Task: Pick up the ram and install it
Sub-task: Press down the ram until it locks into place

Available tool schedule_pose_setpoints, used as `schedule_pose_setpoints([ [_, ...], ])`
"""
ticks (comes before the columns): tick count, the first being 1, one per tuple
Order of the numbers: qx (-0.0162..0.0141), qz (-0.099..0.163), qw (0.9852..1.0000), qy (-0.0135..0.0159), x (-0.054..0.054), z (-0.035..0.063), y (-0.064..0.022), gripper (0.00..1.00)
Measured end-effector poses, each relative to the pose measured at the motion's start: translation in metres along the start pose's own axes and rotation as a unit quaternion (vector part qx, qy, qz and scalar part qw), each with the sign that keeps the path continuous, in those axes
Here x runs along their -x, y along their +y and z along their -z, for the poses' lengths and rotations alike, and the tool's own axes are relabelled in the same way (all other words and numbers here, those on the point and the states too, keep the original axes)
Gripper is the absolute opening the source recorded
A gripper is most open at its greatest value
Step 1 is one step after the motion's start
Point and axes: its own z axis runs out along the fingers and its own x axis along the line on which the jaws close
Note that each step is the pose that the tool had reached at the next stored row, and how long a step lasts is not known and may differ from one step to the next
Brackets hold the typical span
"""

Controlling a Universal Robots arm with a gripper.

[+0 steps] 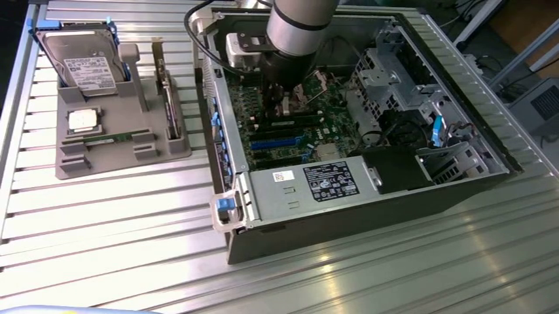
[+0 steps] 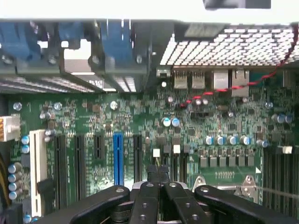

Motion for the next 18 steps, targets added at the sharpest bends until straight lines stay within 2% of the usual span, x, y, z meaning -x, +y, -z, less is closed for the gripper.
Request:
schedule_pose_setpoints([
  [15, 0.0, 0.0, 1.0, -0.0002, 0.0, -0.0094, -0.0003, 0.1],
  [17, -0.0009, 0.0, 1.0, -0.0014, 0.0, -0.0028, -0.0003, 0.1],
  [18, -0.0003, 0.0, 1.0, -0.0003, 0.0, 0.0055, -0.0002, 0.1],
])
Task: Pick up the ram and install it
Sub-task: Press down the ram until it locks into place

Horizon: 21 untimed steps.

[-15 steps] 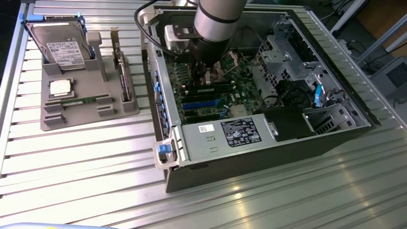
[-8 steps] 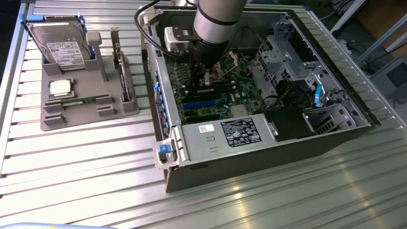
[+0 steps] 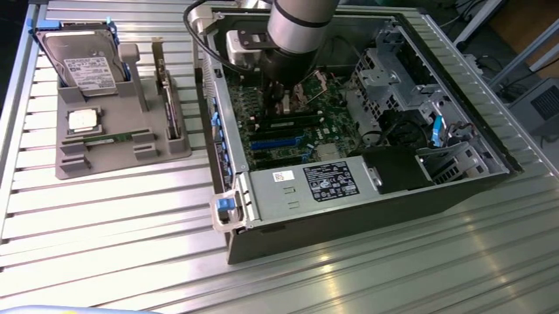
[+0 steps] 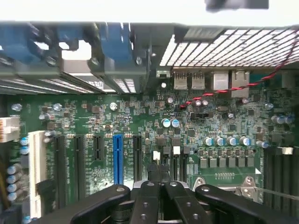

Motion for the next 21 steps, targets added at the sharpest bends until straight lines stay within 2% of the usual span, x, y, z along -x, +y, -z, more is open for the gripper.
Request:
schedule_pose_setpoints([
  [1, -0.0001, 0.0, 1.0, -0.0002, 0.0, 0.0007, -0.0035, 0.1],
  [3, 0.0036, 0.0, 1.0, 0.0, 0.0, 0.0016, -0.0232, 0.1],
  [5, 0.0056, 0.0, 1.0, 0.0, 0.0, 0.0022, -0.0376, 0.1],
  [11, 0.0079, 0.0, 1.0, 0.0001, 0.0, 0.0036, -0.0681, 0.1],
  [13, 0.0092, 0.0, 1.0, 0.0, 0.001, 0.0046, -0.0884, 0.1],
  [15, 0.0101, 0.0, 0.9999, 0.0, 0.001, 0.0051, -0.0967, 0.1],
  [16, 0.0108, -0.001, 0.9999, 0.0, 0.001, 0.0054, -0.1058, 0.1],
  [21, 0.0125, -0.001, 0.9999, 0.0001, 0.001, 0.0065, -0.1275, 0.1],
])
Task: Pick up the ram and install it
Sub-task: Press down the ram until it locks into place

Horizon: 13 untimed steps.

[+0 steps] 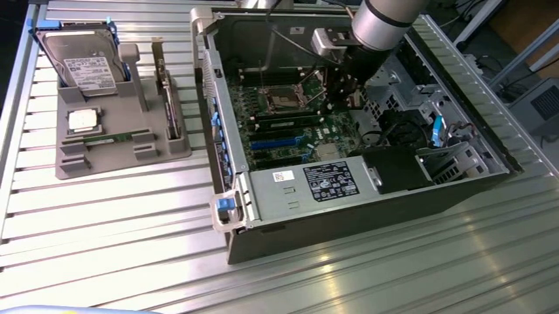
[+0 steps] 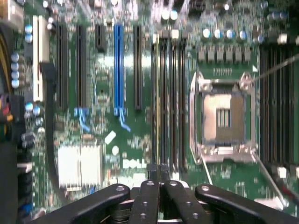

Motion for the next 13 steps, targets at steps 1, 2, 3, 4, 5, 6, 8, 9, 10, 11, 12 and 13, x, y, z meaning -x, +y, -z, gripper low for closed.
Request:
schedule_pose_setpoints([
  [1, 0.0001, 0.0, 1.0, 0.0, 0.0, 0.0003, -0.0034, 0.1],
  [2, 0.0004, 0.0, 1.0, 0.0, 0.0, 0.0014, -0.0148, 0.1],
  [3, 0.0005, 0.0, 1.0, 0.0001, 0.0, 0.003, -0.0228, 0.1],
  [4, 0.0005, 0.0, 1.0, 0.0, 0.0, 0.0045, -0.0258, 0.1],
  [5, 0.0005, 0.0, 1.0, 0.0, 0.0, 0.0057, -0.0281, 0.1],
  [6, 0.0005, 0.0, 1.0, 0.0, 0.001, 0.0071, -0.0313, 0.1],
  [8, 0.0005, 0.0, 1.0, 0.0, 0.001, 0.0094, -0.0355, 0.1],
  [9, 0.0005, 0.0, 1.0, 0.0, 0.001, 0.0105, -0.0376, 0.1],
  [10, 0.0005, 0.0, 1.0, 0.0, 0.001, 0.0115, -0.0396, 0.1],
  [11, 0.0005, 0.0, 1.0, 0.0, 0.001, 0.0127, -0.0415, 0.1],
  [12, 0.0005, 0.0, 1.0, 0.0, 0.001, 0.0147, -0.0439, 0.1],
  [13, 0.0005, 0.0, 1.0, 0.0, 0.001, 0.0192, -0.0474, 0.1],
])
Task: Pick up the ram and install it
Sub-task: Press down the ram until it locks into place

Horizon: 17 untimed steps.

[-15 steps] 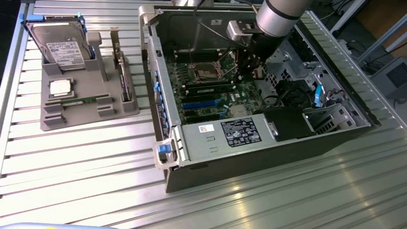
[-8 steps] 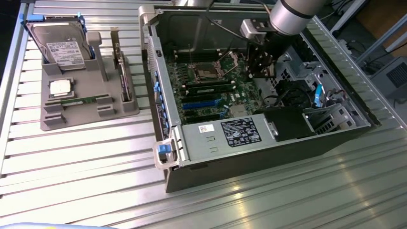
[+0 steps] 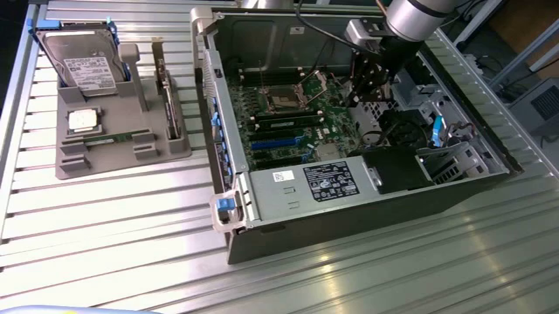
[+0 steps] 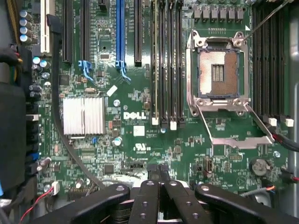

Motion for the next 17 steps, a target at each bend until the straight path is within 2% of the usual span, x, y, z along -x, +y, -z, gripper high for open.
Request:
schedule_pose_setpoints([
  [1, 0.0, 0.0, 1.0, 0.0, 0.0, 0.0027, -0.0014, 0.1],
  [3, 0.0, 0.0, 1.0, 0.0001, 0.001, 0.0142, -0.0031, 0.1],
  [5, 0.0, 0.0, 1.0, -0.0001, 0.001, 0.0295, -0.003, 0.1],
  [9, -0.0001, 0.0, 1.0, 0.0, 0.002, 0.0514, -0.0015, 0.1],
  [11, -0.0019, 0.0, 1.0, 0.0, 0.003, 0.064, 0.0009, 0.1],
  [16, -0.0022, 0.0, 1.0, 0.0, 0.003, 0.0654, 0.0011, 0.1],
  [17, -0.0028, -0.015, 0.9999, 0.0008, 0.003, 0.0654, 0.0011, 0.1],
])
